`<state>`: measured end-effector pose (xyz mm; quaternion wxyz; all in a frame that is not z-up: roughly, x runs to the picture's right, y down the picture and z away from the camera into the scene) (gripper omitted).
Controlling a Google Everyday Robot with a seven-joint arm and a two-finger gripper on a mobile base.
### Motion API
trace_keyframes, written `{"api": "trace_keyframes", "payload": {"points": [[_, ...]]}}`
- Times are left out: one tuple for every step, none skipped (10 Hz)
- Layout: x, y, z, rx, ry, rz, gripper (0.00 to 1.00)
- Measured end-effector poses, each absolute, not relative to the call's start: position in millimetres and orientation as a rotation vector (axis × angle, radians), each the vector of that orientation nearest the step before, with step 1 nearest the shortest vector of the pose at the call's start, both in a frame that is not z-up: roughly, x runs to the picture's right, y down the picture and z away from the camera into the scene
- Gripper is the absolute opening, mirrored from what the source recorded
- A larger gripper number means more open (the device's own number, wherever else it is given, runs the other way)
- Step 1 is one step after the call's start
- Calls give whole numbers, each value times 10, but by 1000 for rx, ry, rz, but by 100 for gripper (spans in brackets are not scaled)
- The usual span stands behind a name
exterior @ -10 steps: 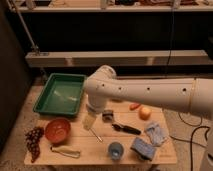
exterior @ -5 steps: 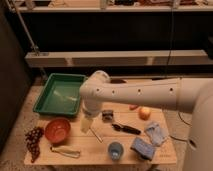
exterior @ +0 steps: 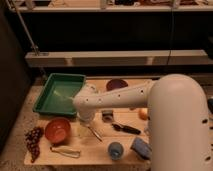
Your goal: Place fork in purple bowl
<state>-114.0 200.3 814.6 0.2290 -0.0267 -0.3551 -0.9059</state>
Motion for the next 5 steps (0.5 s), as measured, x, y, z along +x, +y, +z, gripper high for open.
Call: {"api": "trace_keyframes", "payload": {"points": [[-1149, 1991, 8151, -85, -981, -2483, 80], [-1120, 1974, 8140, -96, -981, -2473, 80], [-1088, 1950, 8117, -105, -980, -2463, 80], [-1050, 1948, 8103, -119, -983, -2454, 80], [-1023, 1980, 8109, -132, -991, -2448, 80]]}}
